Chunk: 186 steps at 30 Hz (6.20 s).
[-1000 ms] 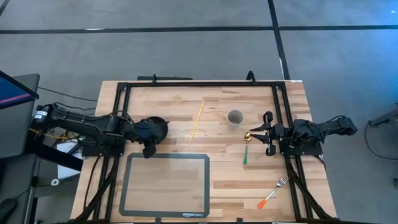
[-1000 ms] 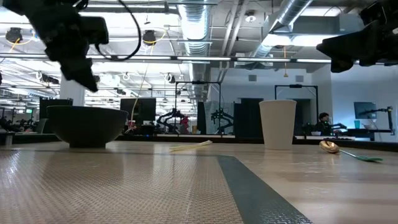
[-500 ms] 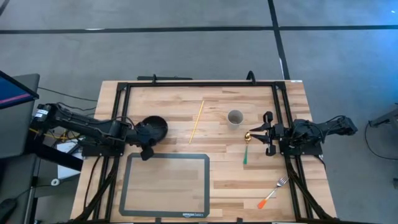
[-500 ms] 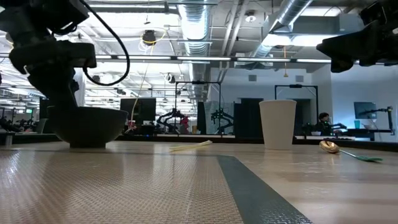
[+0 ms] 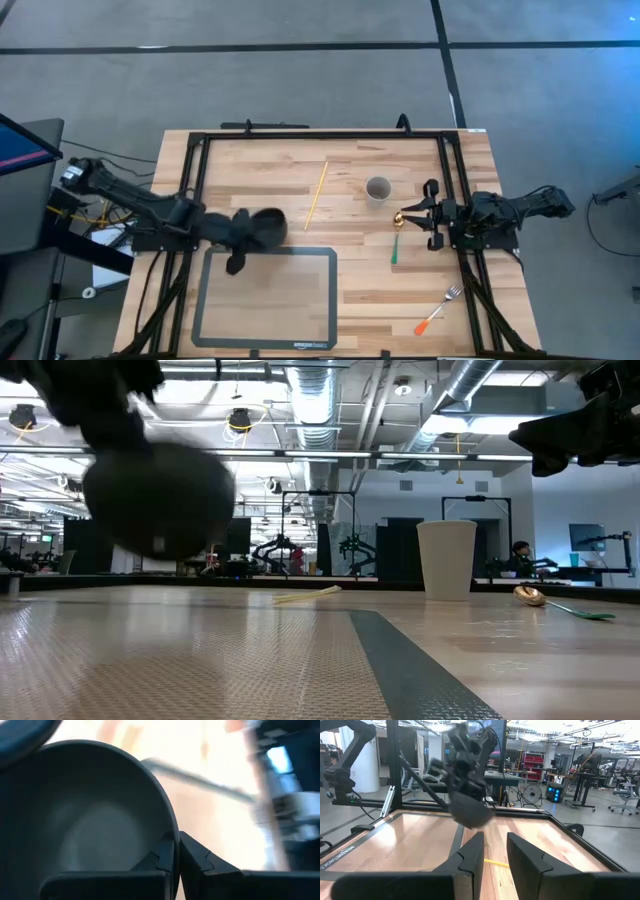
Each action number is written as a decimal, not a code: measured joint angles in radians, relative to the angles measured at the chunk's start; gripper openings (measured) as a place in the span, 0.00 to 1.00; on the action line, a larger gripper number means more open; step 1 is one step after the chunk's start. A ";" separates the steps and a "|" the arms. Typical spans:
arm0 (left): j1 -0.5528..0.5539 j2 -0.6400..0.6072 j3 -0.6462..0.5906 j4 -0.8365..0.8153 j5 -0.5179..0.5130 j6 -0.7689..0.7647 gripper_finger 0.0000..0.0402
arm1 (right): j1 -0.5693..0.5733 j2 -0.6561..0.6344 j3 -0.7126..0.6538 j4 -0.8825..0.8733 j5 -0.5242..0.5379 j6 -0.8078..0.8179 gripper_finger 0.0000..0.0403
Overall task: Pick & Place Utensil
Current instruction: Put the black bowl on the transparent mat, then put the orange fork into the black bowl on the transparent mat
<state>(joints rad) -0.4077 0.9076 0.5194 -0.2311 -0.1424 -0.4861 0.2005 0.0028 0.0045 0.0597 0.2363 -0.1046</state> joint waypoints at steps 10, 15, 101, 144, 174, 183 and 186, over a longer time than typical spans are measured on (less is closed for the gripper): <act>-0.383 0.285 0.107 0.125 -0.103 -0.102 0.03 | 0.000 0.000 0.000 0.000 0.000 0.000 0.19; -0.481 0.491 0.184 0.137 -0.126 -0.154 0.03 | 0.000 0.000 0.000 0.001 0.000 0.000 0.19; -0.360 0.257 0.297 0.198 -0.303 0.080 0.29 | 0.000 0.047 0.000 0.180 0.052 0.177 0.19; -0.147 0.239 0.181 0.206 -0.343 0.261 0.29 | 0.621 1.331 0.869 -0.373 0.087 1.743 0.16; -0.127 0.239 0.171 0.249 -0.343 0.246 0.29 | 0.782 1.610 0.871 -0.742 -0.371 2.299 0.16; -0.126 0.239 0.171 0.265 -0.343 0.243 0.29 | 0.796 1.614 0.872 -0.691 -0.369 1.800 0.16; -0.126 0.239 0.171 0.272 -0.343 0.243 0.29 | 0.805 1.620 0.872 -0.695 -0.367 1.622 0.16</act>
<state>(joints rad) -0.5339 1.1461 0.6899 0.0408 -0.4858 -0.2436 1.0058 1.6232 0.8761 -0.6349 -0.1307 1.5173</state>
